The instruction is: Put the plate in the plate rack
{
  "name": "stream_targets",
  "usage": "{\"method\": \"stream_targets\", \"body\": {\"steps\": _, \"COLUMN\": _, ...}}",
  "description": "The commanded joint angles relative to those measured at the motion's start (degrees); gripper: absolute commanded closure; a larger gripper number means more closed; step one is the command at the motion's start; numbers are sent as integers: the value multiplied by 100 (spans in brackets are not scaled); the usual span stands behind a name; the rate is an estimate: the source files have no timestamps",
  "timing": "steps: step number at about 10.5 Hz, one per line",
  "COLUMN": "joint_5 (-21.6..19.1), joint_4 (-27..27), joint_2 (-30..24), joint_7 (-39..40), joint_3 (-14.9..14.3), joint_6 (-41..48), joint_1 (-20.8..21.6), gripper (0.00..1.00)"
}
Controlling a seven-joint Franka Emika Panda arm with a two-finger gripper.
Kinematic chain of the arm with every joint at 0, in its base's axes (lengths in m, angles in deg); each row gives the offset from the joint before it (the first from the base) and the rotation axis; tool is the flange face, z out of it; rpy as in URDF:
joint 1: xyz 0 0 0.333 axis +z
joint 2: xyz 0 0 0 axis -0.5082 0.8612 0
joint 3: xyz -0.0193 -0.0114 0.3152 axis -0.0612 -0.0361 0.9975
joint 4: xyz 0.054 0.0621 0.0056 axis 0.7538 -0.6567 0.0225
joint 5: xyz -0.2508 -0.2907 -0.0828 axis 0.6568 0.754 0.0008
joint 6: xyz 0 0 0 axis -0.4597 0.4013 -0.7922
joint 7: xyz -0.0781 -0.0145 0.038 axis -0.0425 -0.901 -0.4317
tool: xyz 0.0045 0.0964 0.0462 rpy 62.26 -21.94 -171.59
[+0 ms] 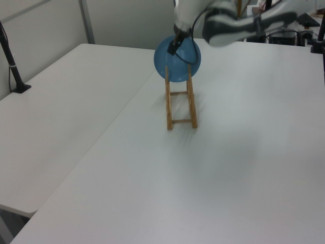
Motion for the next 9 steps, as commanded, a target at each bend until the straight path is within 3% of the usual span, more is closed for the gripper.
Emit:
{"method": "stream_targets", "body": {"steps": 1, "joint_5": -1932, "joint_4": -917, "joint_2": -1069, "joint_7": 533, "joint_3": 163, "joint_6": 864, "joint_1": -142, "gripper": 0}}
{"method": "stream_targets", "body": {"steps": 3, "joint_5": -3014, "joint_4": -1400, "joint_2": -1508, "joint_7": 1139, "joint_3": 163, "joint_6": 1683, "joint_1": -343, "gripper": 0}}
{"method": "stream_targets", "body": {"steps": 6, "joint_5": -3151, "joint_4": -2612, "joint_2": -2378, "joint_7": 1729, "joint_3": 198, "joint_6": 1862, "joint_1": -484, "gripper": 0}}
{"method": "stream_targets", "body": {"steps": 8, "joint_5": -3151, "joint_4": -2607, "joint_2": -2459, "joint_7": 1889, "joint_3": 653, "joint_6": 2456, "joint_1": -1044, "gripper": 0}}
{"method": "stream_targets", "body": {"steps": 9, "joint_5": -3142, "joint_4": -2606, "joint_2": -2547, "joint_7": 1889, "joint_3": 743, "joint_6": 2538, "joint_1": -1161, "gripper": 0}}
